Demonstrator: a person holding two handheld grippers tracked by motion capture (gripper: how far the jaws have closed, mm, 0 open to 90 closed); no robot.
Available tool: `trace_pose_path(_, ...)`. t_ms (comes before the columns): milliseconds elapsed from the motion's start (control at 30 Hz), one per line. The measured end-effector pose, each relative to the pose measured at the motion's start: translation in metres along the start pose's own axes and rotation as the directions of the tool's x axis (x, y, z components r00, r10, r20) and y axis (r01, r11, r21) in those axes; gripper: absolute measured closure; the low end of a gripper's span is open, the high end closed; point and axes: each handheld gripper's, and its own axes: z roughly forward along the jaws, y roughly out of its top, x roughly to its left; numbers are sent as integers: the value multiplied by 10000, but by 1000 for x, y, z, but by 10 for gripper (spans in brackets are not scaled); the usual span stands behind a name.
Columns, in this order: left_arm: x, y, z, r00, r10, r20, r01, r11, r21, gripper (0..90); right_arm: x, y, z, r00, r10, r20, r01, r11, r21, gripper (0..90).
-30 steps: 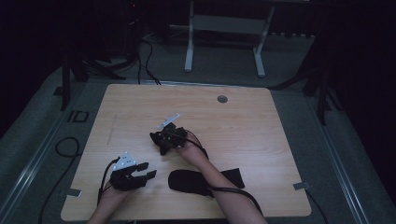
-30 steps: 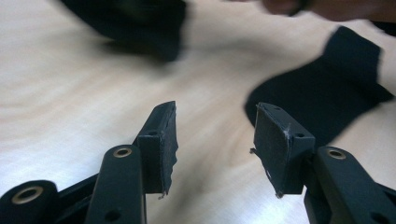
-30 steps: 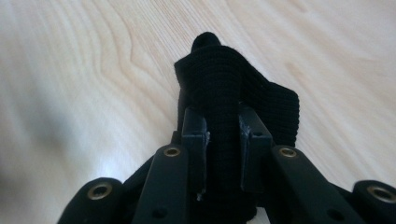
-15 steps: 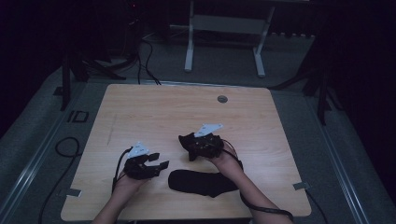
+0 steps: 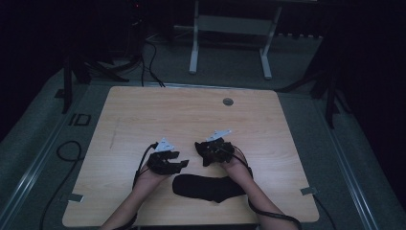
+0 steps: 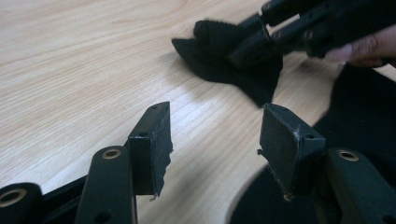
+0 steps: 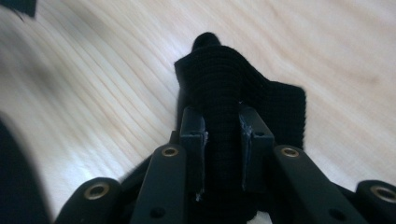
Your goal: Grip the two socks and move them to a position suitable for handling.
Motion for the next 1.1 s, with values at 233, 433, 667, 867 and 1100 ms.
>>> trace_pose_path(233,4,4,18,9999,-165,-13,166,9994,292,452,-4,-1,-1,9953,736,-634,-735,9973,34,554)
trace_pose_path(433,4,7,28,10000,-30,-93,35,9985,555,452,-8,2,-17,9924,814,-923,-844,9960,-297,446)
trace_pose_path(667,7,13,40,9999,30,-113,-22,9970,772,451,-36,4,-28,9856,1641,-398,-1666,9835,-705,480)
trace_pose_path(867,8,18,51,9999,-118,36,114,9947,1021,452,-43,-7,-6,9846,1706,-388,-1701,9853,169,535)
trace_pose_path(1100,2,28,63,9994,332,76,-339,9918,1229,581,-34,-8,-4,9941,1061,-238,-1057,9942,184,774)
